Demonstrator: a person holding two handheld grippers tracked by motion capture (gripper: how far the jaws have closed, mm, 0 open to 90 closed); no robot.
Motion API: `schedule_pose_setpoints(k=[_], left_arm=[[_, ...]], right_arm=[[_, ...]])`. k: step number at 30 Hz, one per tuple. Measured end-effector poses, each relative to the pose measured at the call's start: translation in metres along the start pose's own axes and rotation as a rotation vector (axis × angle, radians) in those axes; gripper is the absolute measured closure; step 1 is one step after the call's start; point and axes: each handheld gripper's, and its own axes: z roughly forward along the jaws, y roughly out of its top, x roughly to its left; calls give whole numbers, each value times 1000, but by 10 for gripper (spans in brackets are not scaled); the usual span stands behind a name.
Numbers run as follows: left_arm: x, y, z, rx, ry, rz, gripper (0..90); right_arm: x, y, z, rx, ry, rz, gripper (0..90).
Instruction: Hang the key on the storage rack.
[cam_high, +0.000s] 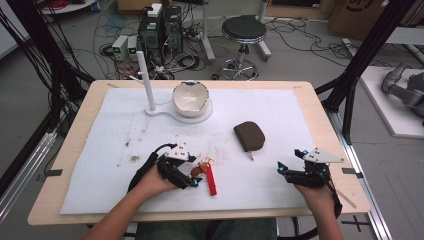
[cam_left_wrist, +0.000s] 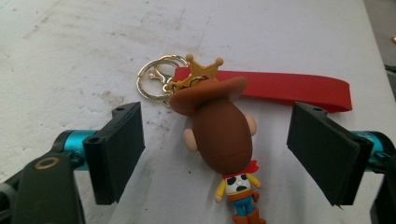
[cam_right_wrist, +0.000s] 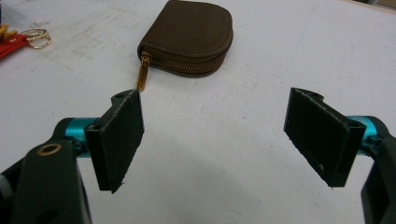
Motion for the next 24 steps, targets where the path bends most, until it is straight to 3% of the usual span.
schedule_pose_setpoints(k=[8,24], left_arm=[[-1,2,4,43,21,7,252],[-2,10,15,49,48,16,269]], right_arm=[[2,1,2,6,3,-7,202],[3,1,3,7,4,-6,202]])
